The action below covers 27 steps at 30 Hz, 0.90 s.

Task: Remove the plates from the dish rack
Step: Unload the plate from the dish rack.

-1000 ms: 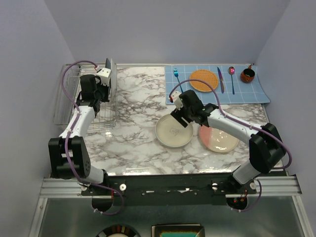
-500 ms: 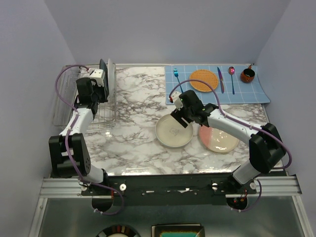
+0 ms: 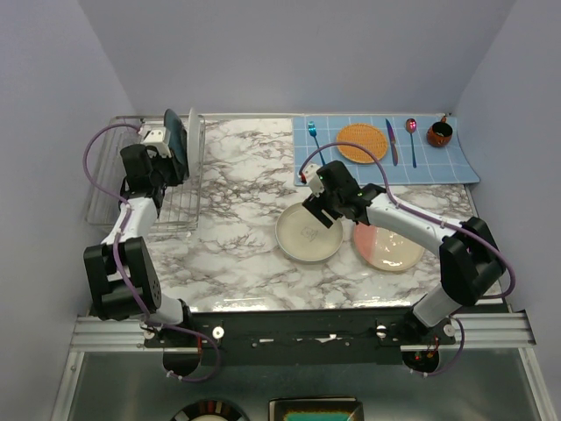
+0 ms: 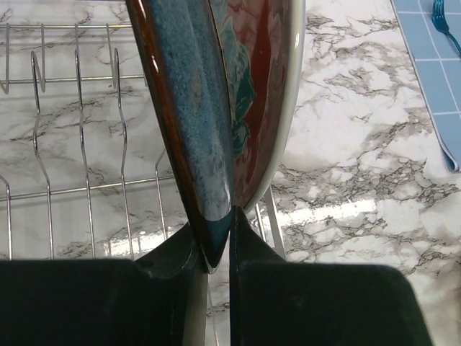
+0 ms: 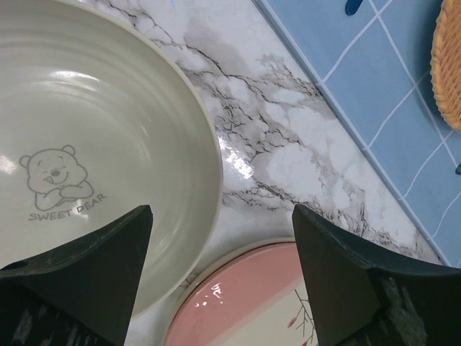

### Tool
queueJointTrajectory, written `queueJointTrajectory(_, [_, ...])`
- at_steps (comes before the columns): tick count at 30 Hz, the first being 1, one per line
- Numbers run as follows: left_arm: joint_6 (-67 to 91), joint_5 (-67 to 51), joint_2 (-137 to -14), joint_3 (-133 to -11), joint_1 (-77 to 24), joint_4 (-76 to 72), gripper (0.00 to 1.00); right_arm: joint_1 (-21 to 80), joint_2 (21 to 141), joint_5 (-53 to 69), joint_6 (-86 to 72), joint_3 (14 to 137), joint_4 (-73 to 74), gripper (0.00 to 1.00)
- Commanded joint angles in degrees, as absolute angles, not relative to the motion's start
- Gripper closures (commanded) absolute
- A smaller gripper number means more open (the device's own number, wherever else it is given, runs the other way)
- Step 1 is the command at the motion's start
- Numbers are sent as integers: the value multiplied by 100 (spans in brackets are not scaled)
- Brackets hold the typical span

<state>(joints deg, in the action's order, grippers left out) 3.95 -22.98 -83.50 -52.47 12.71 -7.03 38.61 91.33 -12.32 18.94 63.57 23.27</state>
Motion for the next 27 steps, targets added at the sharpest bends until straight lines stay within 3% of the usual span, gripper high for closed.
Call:
queueJointTrajectory(1, [334,-1546,-7717,-5423,1731,-1732,100,3841,9220,-1107,1872,6372,2443,13])
queueJointTrajectory(27, [-228,-2013,-7883,-6714,1740,-1081,100,3841,9290,-1081,1863,6390,2487,13])
